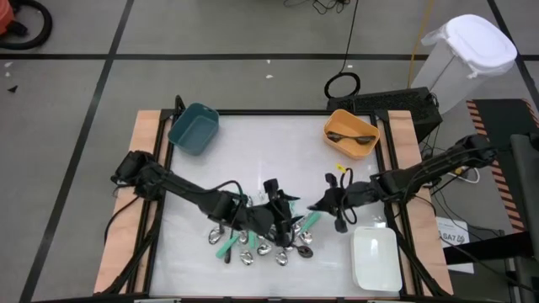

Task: Sort silverware by color (type)
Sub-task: Put the black spoon into the yellow bin

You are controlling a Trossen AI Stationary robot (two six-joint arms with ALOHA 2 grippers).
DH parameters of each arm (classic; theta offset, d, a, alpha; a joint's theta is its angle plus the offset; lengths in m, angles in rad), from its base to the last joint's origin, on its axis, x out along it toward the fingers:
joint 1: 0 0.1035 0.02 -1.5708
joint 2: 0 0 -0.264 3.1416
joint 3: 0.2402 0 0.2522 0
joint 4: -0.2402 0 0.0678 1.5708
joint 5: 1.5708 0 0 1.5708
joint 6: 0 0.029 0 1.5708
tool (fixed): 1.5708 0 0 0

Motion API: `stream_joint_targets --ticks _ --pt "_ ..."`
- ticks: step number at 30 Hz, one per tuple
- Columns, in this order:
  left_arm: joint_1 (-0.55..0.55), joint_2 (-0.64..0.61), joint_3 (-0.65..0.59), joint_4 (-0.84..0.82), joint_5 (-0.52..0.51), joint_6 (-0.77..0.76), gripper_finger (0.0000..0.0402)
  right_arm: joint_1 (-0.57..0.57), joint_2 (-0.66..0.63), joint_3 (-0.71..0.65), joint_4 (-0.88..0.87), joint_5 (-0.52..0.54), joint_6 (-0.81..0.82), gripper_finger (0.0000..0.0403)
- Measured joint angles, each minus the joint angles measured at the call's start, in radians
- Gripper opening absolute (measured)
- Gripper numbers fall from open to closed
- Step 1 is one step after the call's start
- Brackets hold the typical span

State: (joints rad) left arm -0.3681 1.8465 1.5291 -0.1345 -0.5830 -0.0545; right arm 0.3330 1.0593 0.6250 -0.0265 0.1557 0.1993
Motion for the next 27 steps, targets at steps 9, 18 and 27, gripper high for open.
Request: stream_joint_targets --ticks 9,18,27 --pt "0.011 0.051 0.001 0.091 -0.001 0.087 0.0243 0.008 0.013 0.000 0.016 0.144 0.050 0.0000" --pt "0.013 0.131 0.000 0.236 -0.195 0.238 0.0223 0.007 0.013 0.000 0.044 0.161 0.051 0.0000" --pt "0.053 0.131 0.000 0.226 -0.068 0.231 0.0092 0.007 0.013 0.000 0.048 0.162 0.048 0.0001"
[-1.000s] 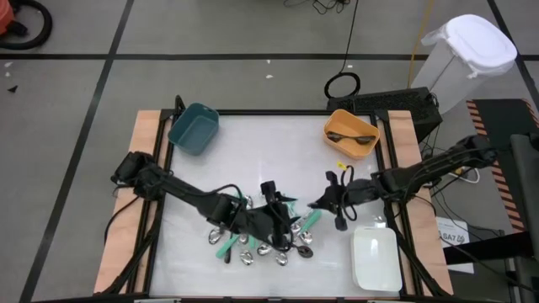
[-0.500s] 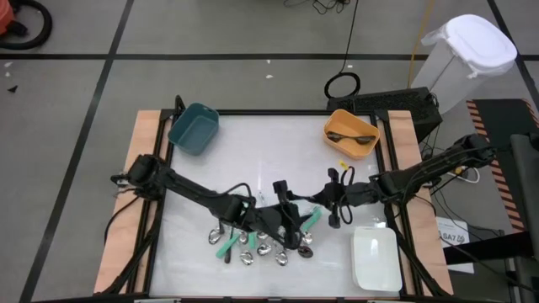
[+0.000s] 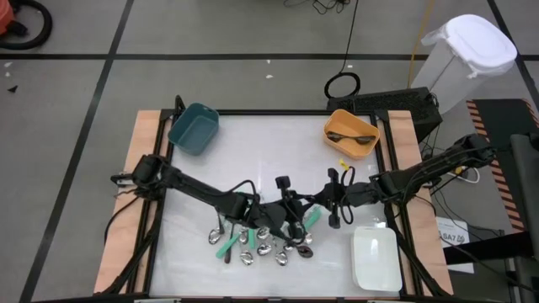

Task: Sort silverware by color (type)
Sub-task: Put the black spoon into the yellow bin

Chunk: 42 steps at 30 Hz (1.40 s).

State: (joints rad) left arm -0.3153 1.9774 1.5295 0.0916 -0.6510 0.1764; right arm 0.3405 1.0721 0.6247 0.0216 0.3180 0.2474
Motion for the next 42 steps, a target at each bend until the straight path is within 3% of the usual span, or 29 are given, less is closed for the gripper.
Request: stream_joint_targets --ticks 5,9,13,19,25,33,42 --pt "0.009 0.000 0.000 -0.018 -0.006 0.015 0.0015 0.000 0.000 0.000 0.001 -0.001 -0.005 0.0003" --pt "0.008 0.000 0.000 -0.011 -0.038 0.032 0.0009 0.000 0.000 0.001 0.012 0.035 -0.028 0.0018" --pt "0.008 0.000 0.000 0.009 -0.078 0.024 0.0008 0.000 -0.022 0.027 0.009 0.108 -0.069 0.0065" --pt "0.013 -0.041 0.000 0.035 -0.217 0.027 0.0007 0.000 -0.046 0.088 -0.053 0.278 -0.156 0.0147" --pt "0.012 -0.056 0.000 0.038 -0.465 -0.068 0.0006 0.027 -0.033 0.091 -0.085 0.498 -0.233 0.0205" --pt "0.018 -0.055 0.000 0.038 -0.503 -0.248 0.0006 0.061 0.076 0.092 -0.057 0.652 -0.245 0.0210" --pt "0.010 -0.055 0.000 0.044 -0.537 -0.299 0.0006 0.061 0.168 0.092 0.111 0.651 -0.333 0.0205"
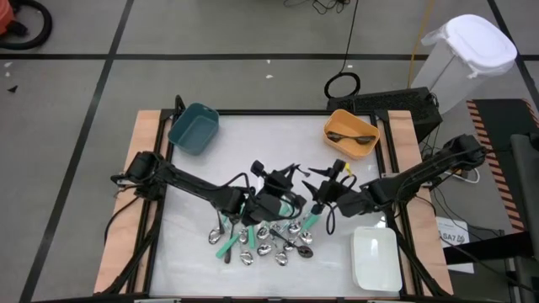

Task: Sort silverware by color (type)
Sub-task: Put the black spoon into the yellow bin

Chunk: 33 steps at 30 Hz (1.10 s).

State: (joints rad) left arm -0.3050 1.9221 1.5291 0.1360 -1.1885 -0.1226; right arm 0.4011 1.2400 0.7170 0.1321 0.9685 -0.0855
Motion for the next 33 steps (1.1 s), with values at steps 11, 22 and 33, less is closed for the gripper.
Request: stream_joint_targets --ticks 11,22,33 --pt "-0.016 0.001 0.000 0.005 -0.007 -0.028 0.0005 -0.021 0.004 0.000 0.017 -0.027 -0.042 0.0160" --pt "-0.035 0.003 0.000 0.084 0.018 0.032 0.0005 -0.029 0.006 0.000 0.018 -0.078 -0.050 0.0118" --pt "-0.029 0.003 0.000 0.071 0.014 0.015 0.0006 -0.029 0.005 0.000 0.013 -0.068 -0.055 0.0017"
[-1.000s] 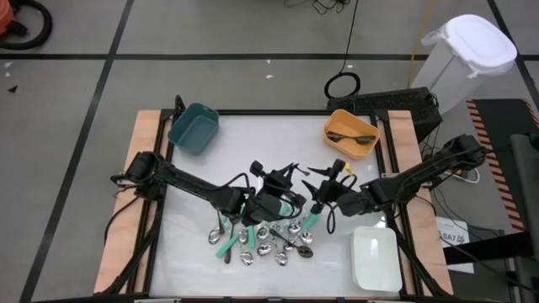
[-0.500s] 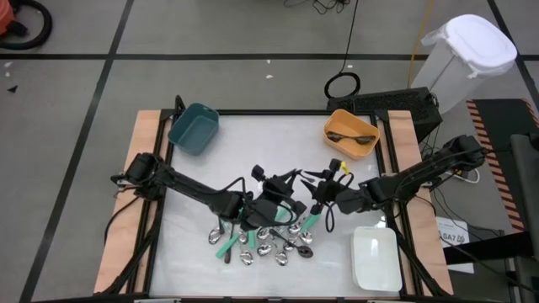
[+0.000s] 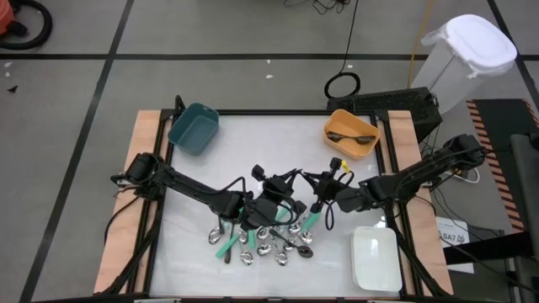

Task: Sort silverware by color (type)
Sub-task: Put the black spoon into the yellow bin

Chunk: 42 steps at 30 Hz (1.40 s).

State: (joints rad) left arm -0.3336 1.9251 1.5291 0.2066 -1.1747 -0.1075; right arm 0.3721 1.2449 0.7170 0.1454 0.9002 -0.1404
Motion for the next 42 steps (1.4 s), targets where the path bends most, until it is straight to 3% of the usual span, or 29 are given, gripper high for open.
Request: stream_joint_targets --ticks 4,9,13,18,23,29,32,36,39,42 --pt "-0.003 0.000 0.000 0.000 0.008 -0.023 0.0030 -0.001 0.000 0.000 -0.002 -0.001 -0.006 0.0023" --pt "-0.016 0.000 0.000 -0.028 0.026 -0.015 0.0105 0.001 0.001 0.000 -0.010 -0.009 -0.017 0.0018" --pt "-0.046 -0.034 0.000 -0.142 0.023 0.000 0.0164 -0.001 -0.019 0.000 -0.025 -0.018 -0.027 0.0003" --pt "-0.095 -0.106 0.000 -0.445 0.006 -0.084 0.0202 -0.027 -0.082 -0.002 -0.087 -0.013 -0.022 0.0002" --pt "-0.122 -0.137 0.002 -0.846 -0.009 -0.317 0.0206 -0.097 -0.163 0.002 -0.170 -0.021 -0.021 0.0002" --pt "-0.119 -0.130 0.000 -1.225 -0.023 -0.664 0.0207 -0.236 -0.195 0.165 -0.532 -0.154 0.103 0.0001" --pt "-0.118 -0.130 0.000 -1.237 -0.024 -0.685 0.0207 -0.326 -0.173 0.273 -0.739 -0.202 0.144 0.0001" --pt "-0.129 -0.130 -0.001 -1.158 0.012 -0.598 0.0207 -0.466 -0.152 0.382 -0.934 -0.302 0.157 0.0001" --pt "-0.133 -0.132 -0.041 -0.946 0.123 -0.424 0.0207 -0.573 -0.144 0.415 -0.996 -0.405 0.149 0.0001" --pt "-0.124 -0.129 -0.105 -0.659 0.313 -0.191 0.0207 -0.678 -0.139 0.419 -1.032 -0.497 0.117 0.0001"
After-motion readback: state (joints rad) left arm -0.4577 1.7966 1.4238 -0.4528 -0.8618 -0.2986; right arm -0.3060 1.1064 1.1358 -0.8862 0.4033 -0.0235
